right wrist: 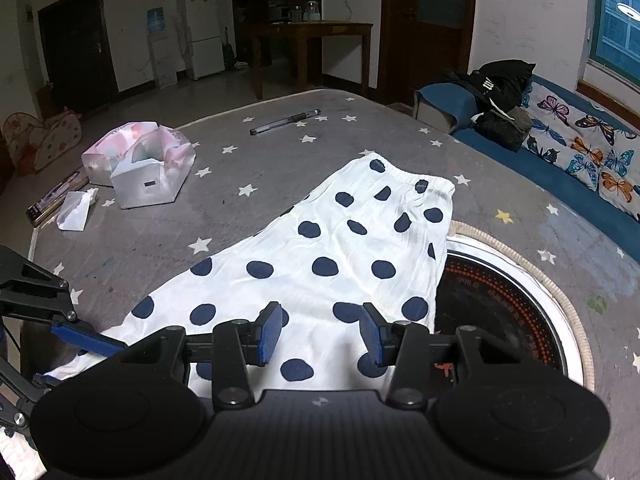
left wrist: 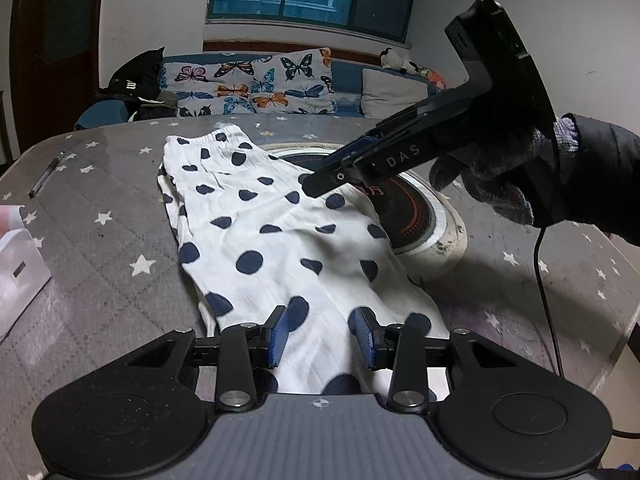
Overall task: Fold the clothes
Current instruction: 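Move the right tool to the folded trousers edge and close on it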
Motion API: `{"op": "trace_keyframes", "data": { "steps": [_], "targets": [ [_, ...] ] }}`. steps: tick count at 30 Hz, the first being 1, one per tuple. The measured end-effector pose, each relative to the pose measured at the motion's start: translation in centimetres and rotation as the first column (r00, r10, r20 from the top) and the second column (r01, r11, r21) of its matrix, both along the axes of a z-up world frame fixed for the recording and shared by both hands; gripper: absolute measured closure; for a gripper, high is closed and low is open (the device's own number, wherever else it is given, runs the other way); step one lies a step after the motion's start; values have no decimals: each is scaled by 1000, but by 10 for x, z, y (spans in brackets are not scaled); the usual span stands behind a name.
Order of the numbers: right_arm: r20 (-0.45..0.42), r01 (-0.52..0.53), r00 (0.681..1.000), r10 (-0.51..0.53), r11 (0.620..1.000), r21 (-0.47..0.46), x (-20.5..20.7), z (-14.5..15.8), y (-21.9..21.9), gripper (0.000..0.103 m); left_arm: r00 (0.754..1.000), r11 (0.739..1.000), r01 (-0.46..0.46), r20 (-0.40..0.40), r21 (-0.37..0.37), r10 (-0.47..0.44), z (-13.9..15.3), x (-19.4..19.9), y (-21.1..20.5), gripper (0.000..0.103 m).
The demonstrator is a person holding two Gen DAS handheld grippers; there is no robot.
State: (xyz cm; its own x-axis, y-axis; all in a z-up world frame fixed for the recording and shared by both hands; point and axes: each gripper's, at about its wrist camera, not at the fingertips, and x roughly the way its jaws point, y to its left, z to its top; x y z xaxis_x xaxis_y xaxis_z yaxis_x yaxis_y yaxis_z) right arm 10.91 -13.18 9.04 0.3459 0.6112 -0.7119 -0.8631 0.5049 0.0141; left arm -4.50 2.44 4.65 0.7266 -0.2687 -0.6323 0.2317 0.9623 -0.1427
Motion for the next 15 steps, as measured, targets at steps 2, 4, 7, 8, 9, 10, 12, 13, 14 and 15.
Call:
{"op": "trace_keyframes", "data": {
  "steps": [2,4,7,8,9,10,12,13,14,15],
  "targets": [
    [1,-1,1000,1,1000,0,-1,0,0,60,1000,1000,6,0,2,-6,0,-3,-1,63],
    [0,1,1000,-1,1000,4,0,0,1,60,1000,1000,6,2,2,-6,0,-5,-2,63],
    [-3,8,1000,-8,1000,15,7,-1,5,60,1000,1000,-6,6,-11,6,0,-3,-1,62],
    [-4,10,1000,-10,1000,19,12,-1,7,60,1000,1000,-10,7,-15,10,0,-1,0,62],
    [-3,14,1000,-14,1000,20,18,-3,9,60,1000,1000,-13,8,-19,13,0,0,1,62],
    [-2,17,1000,-17,1000,21,25,-4,12,60,1000,1000,-16,8,-23,16,0,1,2,61],
    [-8,33,999,-32,999,24,40,-7,18,60,1000,999,-26,5,-34,26,-1,5,6,60],
    [-12,41,999,-41,999,24,48,-9,20,60,999,999,-31,4,-40,32,-1,7,8,60],
    [-15,54,998,-54,998,25,60,-12,24,60,999,998,-36,2,-47,36,-1,9,10,60],
    [-19,62,998,-62,998,25,69,-13,26,60,999,998,-40,0,-54,40,-2,11,12,60]
  ]
}}
